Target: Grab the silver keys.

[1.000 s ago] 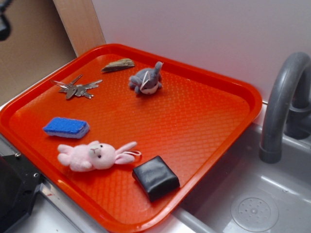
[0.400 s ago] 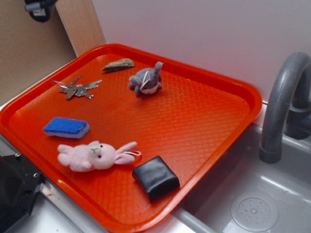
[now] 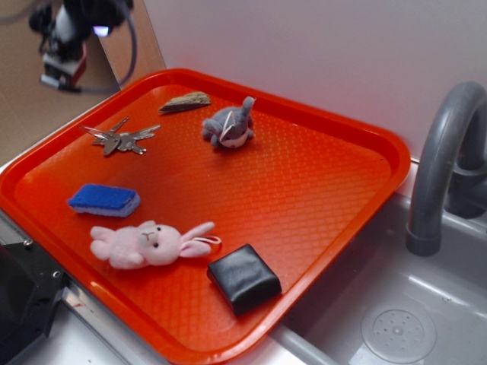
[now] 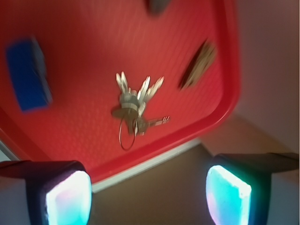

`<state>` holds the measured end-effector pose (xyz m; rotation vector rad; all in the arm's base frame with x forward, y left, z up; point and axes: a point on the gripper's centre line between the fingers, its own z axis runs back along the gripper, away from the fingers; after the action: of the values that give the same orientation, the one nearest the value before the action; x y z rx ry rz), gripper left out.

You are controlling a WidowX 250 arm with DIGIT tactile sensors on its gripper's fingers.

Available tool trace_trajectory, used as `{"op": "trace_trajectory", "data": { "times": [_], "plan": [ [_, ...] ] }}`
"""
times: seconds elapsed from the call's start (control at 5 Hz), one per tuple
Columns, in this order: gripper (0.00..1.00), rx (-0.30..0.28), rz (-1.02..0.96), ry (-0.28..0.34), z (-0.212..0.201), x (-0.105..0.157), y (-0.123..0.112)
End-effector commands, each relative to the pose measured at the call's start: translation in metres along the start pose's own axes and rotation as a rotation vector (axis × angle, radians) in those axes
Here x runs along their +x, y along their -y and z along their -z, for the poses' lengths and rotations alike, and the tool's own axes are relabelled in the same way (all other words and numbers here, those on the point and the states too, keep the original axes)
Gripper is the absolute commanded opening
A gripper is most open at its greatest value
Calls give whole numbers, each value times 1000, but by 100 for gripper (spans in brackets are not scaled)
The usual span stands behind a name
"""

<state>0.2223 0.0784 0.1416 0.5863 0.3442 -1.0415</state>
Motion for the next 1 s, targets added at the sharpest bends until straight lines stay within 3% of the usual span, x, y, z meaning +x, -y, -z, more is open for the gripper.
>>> {"op": "trace_trajectory", "data": {
  "times": [0.0,0.2,0.8],
  "plan": [
    [100,34,-29,-14,36,5,4],
    [100,31,-101,-5,56,6,6],
    [100,21,-63,-132,95,6,16]
  ]
}}
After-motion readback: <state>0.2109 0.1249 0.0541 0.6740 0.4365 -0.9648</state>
